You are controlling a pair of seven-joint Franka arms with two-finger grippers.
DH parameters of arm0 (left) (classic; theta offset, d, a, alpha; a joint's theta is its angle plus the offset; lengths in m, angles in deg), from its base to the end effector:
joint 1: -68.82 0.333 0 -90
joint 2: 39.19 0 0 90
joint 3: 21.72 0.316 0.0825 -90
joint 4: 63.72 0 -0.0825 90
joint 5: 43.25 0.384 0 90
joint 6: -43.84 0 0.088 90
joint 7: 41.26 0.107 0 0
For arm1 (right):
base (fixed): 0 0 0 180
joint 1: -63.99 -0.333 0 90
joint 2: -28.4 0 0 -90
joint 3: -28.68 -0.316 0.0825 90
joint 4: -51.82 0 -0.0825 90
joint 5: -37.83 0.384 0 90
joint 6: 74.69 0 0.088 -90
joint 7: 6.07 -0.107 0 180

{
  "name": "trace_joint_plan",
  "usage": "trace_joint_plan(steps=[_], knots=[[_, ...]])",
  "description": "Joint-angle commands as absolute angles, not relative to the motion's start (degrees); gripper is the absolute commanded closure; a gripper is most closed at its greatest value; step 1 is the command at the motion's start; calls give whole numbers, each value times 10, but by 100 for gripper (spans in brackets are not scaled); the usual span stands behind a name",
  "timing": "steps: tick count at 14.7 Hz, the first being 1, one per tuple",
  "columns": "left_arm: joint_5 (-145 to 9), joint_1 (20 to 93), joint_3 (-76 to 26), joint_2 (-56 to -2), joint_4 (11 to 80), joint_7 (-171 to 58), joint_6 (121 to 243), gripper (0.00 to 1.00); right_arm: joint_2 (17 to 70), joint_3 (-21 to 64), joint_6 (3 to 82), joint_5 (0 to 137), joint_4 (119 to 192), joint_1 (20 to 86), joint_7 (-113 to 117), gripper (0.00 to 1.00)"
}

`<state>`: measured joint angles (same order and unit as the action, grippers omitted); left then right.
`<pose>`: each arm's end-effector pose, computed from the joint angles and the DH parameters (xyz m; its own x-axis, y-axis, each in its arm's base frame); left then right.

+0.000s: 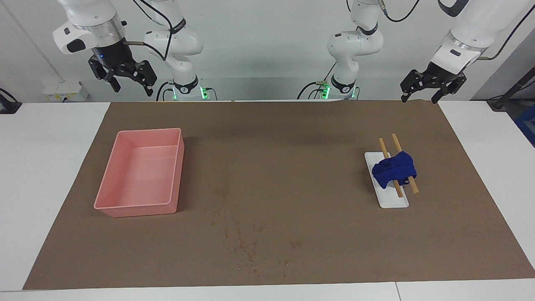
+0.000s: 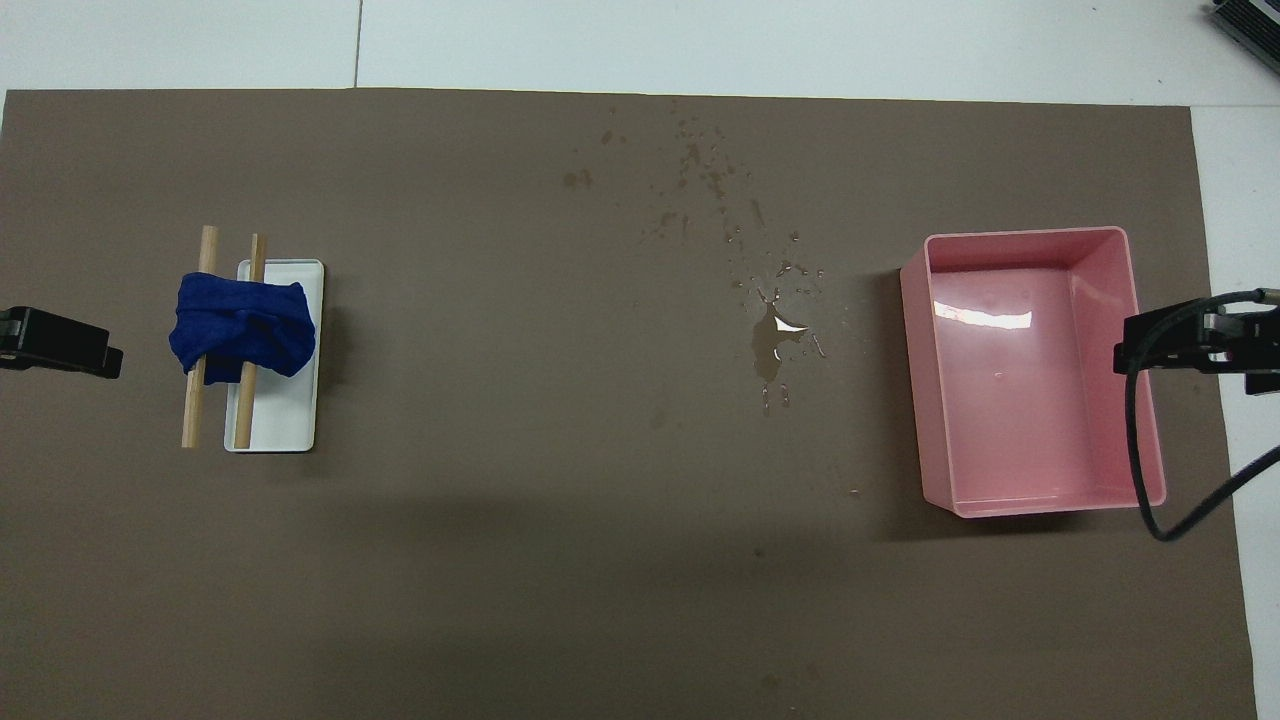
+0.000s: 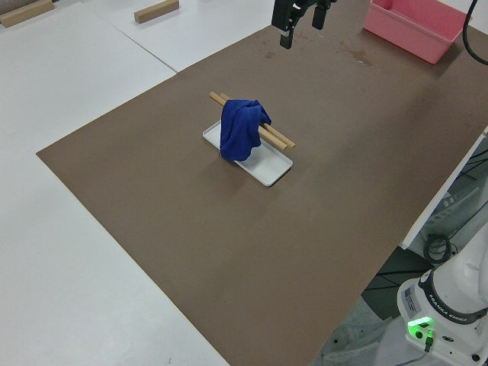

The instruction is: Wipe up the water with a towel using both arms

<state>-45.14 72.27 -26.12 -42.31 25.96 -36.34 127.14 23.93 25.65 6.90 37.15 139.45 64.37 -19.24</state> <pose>0.5252 -0.0138 0.6465 0.9929 -0.1057 -0.0543 -0.1040 -0.9940 0.0335 0.5136 0.0237 0.6727 0.9826 -0.1845 -0.0231 -0.1840 -0.9827 0.0217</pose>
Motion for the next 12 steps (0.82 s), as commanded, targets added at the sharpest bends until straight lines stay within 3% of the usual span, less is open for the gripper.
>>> trace_joint_plan(steps=[1, 5, 12], knots=[[-458, 726, -259, -435, 267, -350, 1258, 0, 227, 252, 76, 368, 1409, 652, -183, 0], [-458, 727, -259, -448, 294, -354, 1270, 0, 227, 252, 76, 368, 1409, 652, -183, 0], [-448, 765, -255, -428, 318, -350, 1443, 0, 227, 252, 76, 368, 1409, 652, -183, 0]])
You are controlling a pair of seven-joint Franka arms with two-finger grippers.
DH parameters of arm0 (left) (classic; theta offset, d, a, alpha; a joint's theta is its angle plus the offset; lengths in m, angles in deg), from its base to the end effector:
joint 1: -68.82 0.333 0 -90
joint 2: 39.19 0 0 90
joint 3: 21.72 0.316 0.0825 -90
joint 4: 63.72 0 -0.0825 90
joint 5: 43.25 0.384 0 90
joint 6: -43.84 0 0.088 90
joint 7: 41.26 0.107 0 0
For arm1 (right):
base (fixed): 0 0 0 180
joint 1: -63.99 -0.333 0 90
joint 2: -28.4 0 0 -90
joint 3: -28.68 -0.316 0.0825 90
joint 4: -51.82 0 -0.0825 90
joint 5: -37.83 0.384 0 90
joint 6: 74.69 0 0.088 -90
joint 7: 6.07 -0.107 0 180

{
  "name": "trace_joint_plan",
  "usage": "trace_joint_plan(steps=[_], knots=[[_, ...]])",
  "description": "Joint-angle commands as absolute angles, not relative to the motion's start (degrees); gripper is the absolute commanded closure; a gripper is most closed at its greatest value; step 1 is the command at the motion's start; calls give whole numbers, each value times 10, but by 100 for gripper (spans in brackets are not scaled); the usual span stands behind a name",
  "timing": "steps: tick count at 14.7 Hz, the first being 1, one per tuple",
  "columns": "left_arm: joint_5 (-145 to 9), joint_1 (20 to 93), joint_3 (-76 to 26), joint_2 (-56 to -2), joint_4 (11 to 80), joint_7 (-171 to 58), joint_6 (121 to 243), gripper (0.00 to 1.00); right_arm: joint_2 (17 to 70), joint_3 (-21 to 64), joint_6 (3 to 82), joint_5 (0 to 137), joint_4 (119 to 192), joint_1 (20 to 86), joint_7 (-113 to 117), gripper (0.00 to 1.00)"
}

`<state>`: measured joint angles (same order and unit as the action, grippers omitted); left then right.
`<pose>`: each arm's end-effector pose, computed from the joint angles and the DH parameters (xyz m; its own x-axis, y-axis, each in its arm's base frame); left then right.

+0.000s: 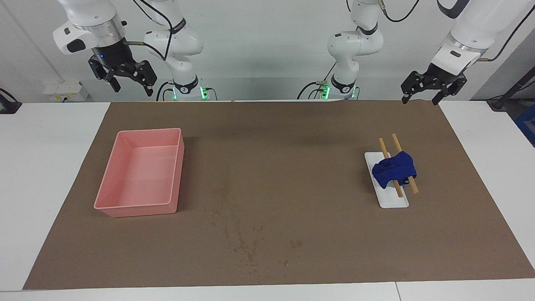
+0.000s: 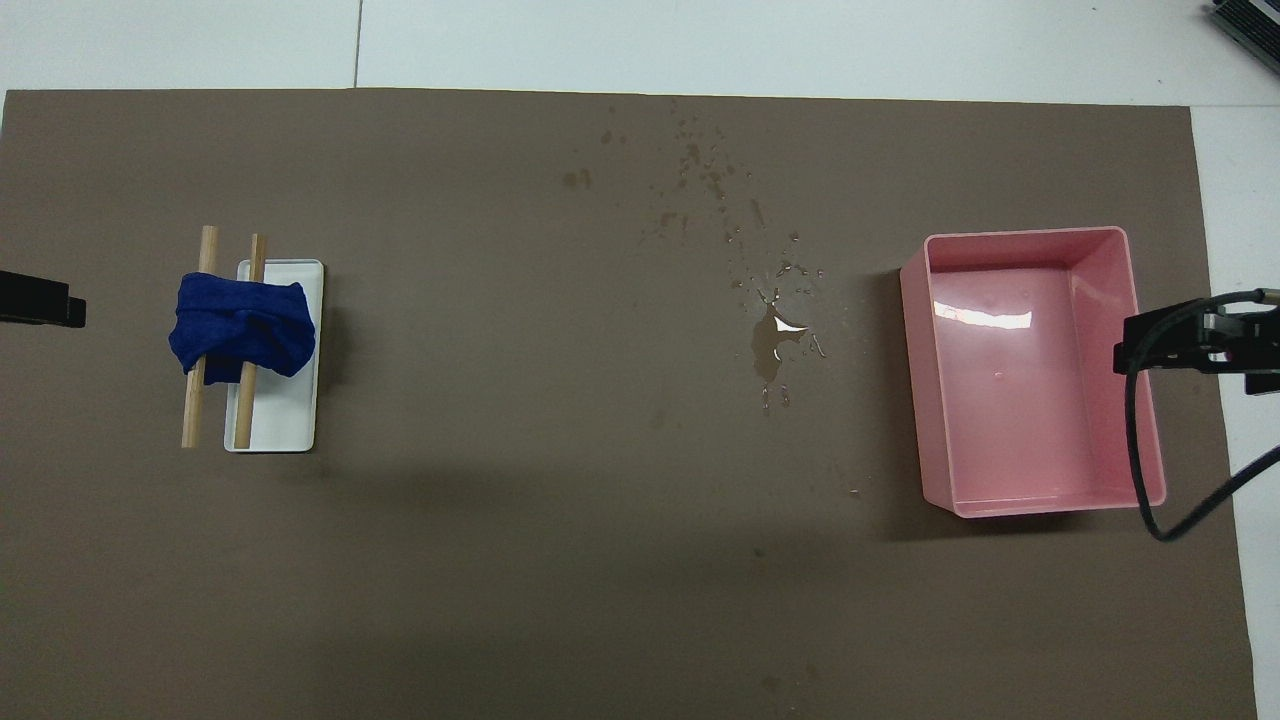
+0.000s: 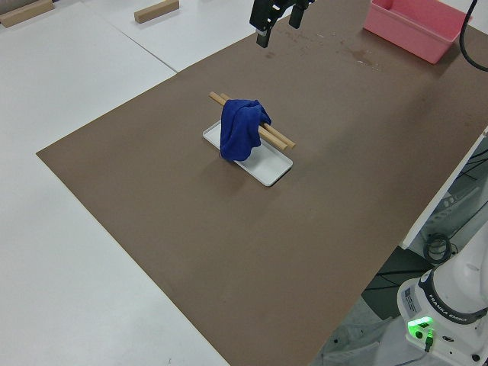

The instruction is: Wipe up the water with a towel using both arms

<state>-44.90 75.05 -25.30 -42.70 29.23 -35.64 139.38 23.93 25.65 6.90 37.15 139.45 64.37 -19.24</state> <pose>0.5447 0.0213 0.6426 0.9929 -0.0496 0.1081 -0.0514 -0.9986 0.0145 0.5136 0.0237 0.6727 0.9826 -0.1845 -0.0231 -0.1840 -0.9827 0.0217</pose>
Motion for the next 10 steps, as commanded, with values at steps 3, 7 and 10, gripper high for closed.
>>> trace_joint_plan(steps=[3, 7, 10], knots=[[-454, 780, -255, -385, 316, -350, 1478, 0, 227, 252, 76, 368, 1409, 652, -183, 0], [-469, 791, -254, -325, 309, -351, 1546, 0, 227, 252, 76, 368, 1409, 652, -182, 0], [-467, 793, -253, -301, 322, -355, 1603, 0, 227, 252, 76, 368, 1409, 652, -183, 0]])
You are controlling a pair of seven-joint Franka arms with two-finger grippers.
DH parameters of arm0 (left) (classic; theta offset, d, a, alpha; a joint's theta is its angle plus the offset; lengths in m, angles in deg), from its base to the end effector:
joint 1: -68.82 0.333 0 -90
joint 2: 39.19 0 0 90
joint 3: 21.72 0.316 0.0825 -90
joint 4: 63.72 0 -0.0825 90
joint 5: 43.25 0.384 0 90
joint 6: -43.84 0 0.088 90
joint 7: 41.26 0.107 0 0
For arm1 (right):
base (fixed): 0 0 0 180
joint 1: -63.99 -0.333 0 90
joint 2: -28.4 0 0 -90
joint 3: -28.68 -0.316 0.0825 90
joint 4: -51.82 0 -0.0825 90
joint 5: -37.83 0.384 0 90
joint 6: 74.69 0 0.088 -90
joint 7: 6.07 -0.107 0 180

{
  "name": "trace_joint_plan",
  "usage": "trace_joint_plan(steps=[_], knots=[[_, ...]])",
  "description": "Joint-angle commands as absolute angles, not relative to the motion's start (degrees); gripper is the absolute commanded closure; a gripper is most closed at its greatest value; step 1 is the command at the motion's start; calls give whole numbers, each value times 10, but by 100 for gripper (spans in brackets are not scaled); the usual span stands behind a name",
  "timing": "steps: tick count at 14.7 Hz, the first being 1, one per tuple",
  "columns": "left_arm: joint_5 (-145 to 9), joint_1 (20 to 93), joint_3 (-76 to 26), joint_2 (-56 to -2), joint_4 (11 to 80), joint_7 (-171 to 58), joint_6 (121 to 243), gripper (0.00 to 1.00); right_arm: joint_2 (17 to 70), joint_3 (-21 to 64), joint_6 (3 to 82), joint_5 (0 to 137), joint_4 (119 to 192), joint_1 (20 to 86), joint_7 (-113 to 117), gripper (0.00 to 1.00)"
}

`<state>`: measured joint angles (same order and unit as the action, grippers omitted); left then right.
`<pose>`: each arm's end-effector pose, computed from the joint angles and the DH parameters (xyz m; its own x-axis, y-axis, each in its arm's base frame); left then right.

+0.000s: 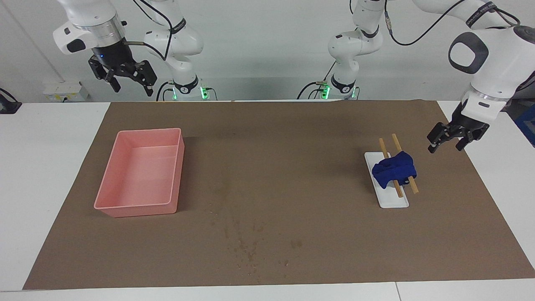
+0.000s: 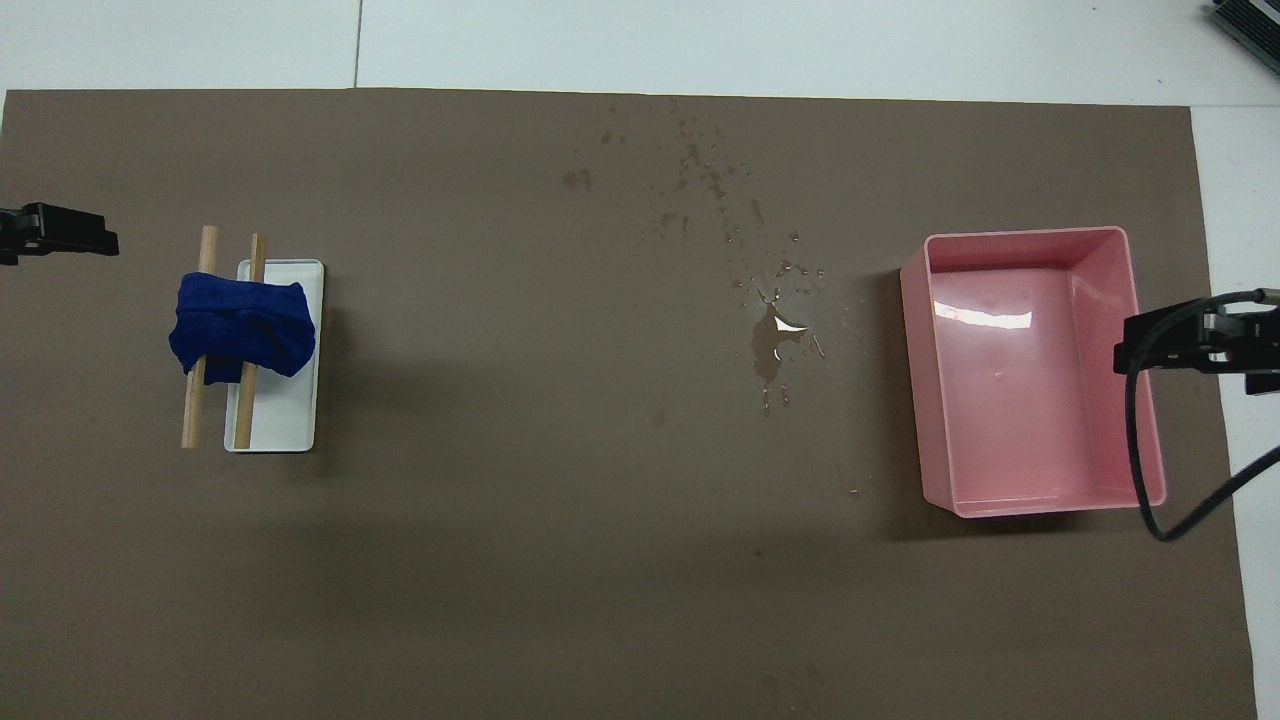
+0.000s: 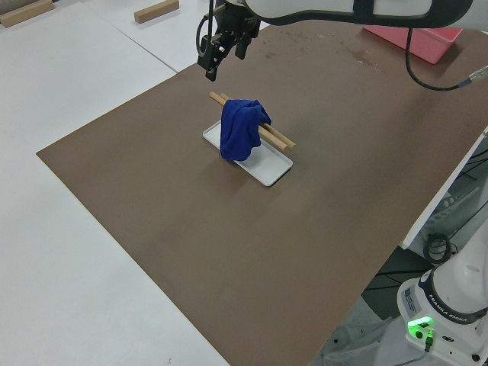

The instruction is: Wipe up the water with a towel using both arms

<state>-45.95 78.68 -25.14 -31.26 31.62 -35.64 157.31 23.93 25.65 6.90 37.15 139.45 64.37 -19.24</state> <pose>0.6197 0.0690 0.5373 0.9829 0.0333 0.1812 0.0272 -0.9990 0.0365 0.5136 0.0237 0.6727 0.9826 -0.1845 -0.0231 -0.1840 -0.9827 0.0217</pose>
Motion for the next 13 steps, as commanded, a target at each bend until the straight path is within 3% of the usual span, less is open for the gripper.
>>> trace_joint_plan(steps=[1, 6, 11, 13], knots=[[-467, 794, -252, -298, 336, -364, 1620, 0, 227, 252, 77, 368, 1409, 652, -183, 0], [-466, 770, -254, -349, 489, -450, 1709, 0, 227, 252, 76, 368, 1409, 652, -183, 0], [-467, 755, -255, -355, 500, -457, 1701, 0, 227, 252, 76, 368, 1409, 651, -182, 0], [-466, 740, -255, -356, 505, -478, 1699, 9, 227, 252, 76, 368, 1409, 652, -182, 0]])
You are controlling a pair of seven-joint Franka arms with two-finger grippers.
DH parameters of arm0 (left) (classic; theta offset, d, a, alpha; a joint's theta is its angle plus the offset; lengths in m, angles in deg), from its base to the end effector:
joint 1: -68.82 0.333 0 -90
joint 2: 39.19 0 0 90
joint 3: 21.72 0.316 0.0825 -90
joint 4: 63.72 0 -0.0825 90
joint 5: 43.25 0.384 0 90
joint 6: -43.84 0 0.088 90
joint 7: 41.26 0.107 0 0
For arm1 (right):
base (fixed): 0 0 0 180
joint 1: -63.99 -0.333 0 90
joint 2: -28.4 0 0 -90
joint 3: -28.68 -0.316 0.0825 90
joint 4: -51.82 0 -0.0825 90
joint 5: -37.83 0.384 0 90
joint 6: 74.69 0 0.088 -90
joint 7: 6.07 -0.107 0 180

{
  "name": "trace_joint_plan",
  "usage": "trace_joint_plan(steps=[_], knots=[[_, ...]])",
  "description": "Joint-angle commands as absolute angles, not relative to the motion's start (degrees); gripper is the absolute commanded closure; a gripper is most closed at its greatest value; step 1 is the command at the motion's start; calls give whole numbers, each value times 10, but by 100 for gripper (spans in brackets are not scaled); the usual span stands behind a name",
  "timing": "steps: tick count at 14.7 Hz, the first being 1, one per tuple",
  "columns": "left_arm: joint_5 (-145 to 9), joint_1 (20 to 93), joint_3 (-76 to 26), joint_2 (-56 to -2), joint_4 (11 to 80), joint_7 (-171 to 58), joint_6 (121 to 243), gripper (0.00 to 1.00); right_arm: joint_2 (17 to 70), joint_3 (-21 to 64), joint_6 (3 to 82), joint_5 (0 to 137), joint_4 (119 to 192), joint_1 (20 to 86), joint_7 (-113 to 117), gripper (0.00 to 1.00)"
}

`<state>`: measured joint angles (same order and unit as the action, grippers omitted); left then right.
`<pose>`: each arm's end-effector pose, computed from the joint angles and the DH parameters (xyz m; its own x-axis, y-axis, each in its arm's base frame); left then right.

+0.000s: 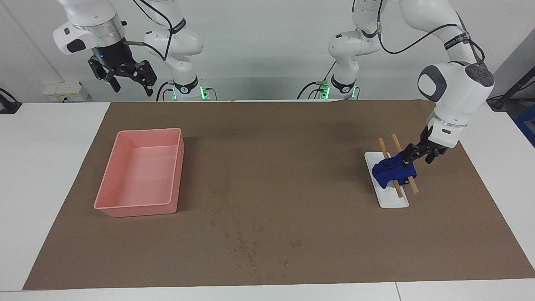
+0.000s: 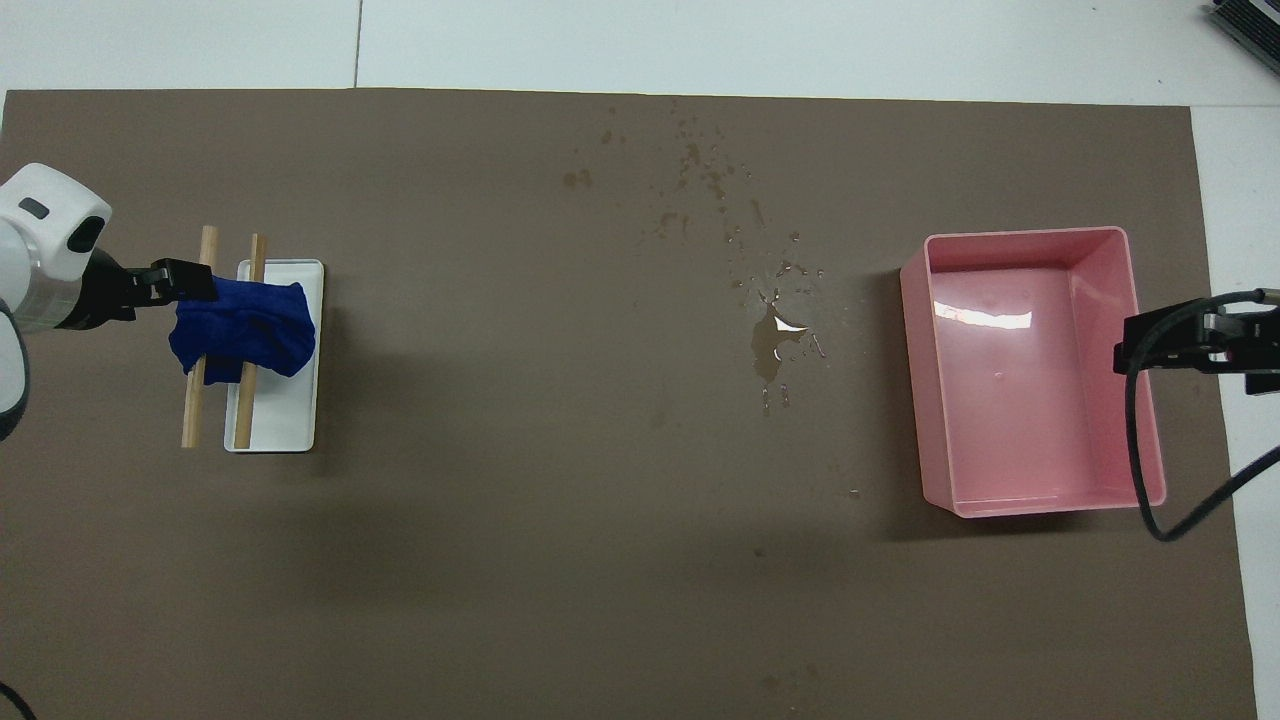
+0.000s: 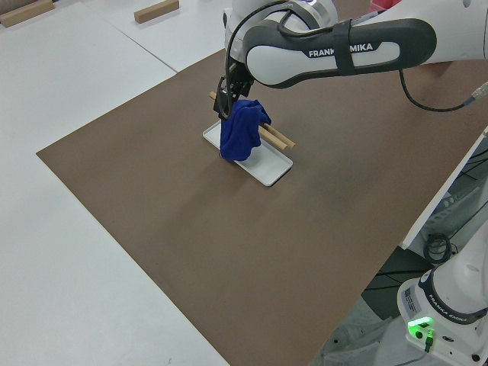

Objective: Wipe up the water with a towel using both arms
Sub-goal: 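Reach the left gripper to the blue cloth and grasp it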

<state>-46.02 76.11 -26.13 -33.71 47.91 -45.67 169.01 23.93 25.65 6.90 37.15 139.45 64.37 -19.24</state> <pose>0.5931 0.0291 0.4447 0.9786 0.1553 0.1354 0.1482 -0.9871 0.0609 0.5136 0.0237 0.6727 0.9826 -0.1845 -0.0231 -0.1840 -0.9827 0.0217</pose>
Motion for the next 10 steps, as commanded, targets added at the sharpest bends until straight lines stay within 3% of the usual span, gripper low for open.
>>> trace_joint_plan(steps=[1, 6, 7, 10], knots=[[-467, 737, -254, -358, 511, -479, 1701, 12, 227, 252, 76, 368, 1409, 652, -182, 0], [-465, 743, -253, -366, 533, -456, 1732, 16, 227, 252, 76, 368, 1409, 651, -183, 0], [-465, 741, -253, -366, 533, -456, 1732, 22, 227, 252, 76, 368, 1409, 652, -183, 0], [-465, 740, -253, -366, 533, -456, 1731, 68, 227, 252, 76, 368, 1409, 652, -183, 0]])
